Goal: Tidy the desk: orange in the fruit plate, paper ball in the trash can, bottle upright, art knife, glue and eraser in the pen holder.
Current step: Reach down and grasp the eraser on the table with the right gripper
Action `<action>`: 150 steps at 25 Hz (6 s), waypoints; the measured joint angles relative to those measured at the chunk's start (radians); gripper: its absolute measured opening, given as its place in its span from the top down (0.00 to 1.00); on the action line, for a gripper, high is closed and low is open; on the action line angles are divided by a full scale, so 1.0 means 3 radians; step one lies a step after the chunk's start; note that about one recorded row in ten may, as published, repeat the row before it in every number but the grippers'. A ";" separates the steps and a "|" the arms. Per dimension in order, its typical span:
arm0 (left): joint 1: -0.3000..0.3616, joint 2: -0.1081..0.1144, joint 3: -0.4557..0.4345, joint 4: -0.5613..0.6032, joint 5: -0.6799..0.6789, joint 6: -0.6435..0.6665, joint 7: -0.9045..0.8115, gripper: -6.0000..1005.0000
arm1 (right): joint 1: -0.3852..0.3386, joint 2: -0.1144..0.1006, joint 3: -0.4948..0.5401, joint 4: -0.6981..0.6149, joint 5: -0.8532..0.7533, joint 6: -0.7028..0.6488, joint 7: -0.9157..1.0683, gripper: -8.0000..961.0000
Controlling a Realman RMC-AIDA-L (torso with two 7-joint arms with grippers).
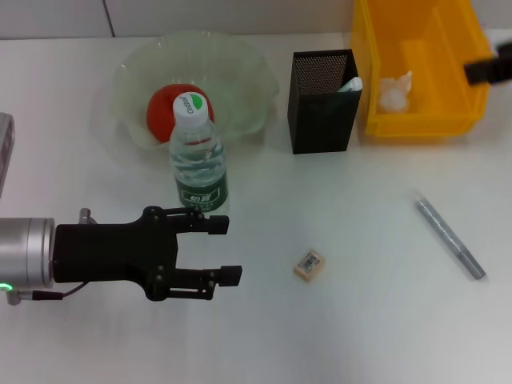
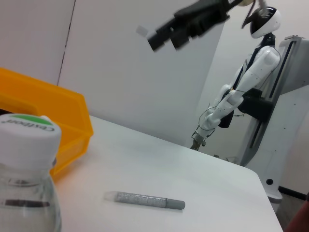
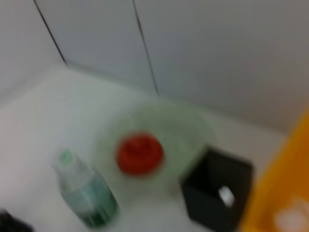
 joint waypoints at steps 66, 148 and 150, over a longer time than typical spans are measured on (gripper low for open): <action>0.0125 0.0043 -0.0236 0.0143 0.0384 0.0298 -0.0223 0.22 | 0.0913 0.0262 -0.2317 0.3005 -0.0214 0.1387 -0.2455 0.21; 0.0102 0.0000 -0.0359 0.0051 0.0409 0.0186 -0.0220 0.22 | 0.0944 0.0264 -0.3081 0.2989 -0.0200 0.1849 -0.2510 0.64; 0.0104 0.0000 -0.0359 0.0051 0.0409 0.0183 -0.0215 0.22 | 0.0944 0.0264 -0.3083 0.2989 -0.0201 0.1852 -0.2507 0.64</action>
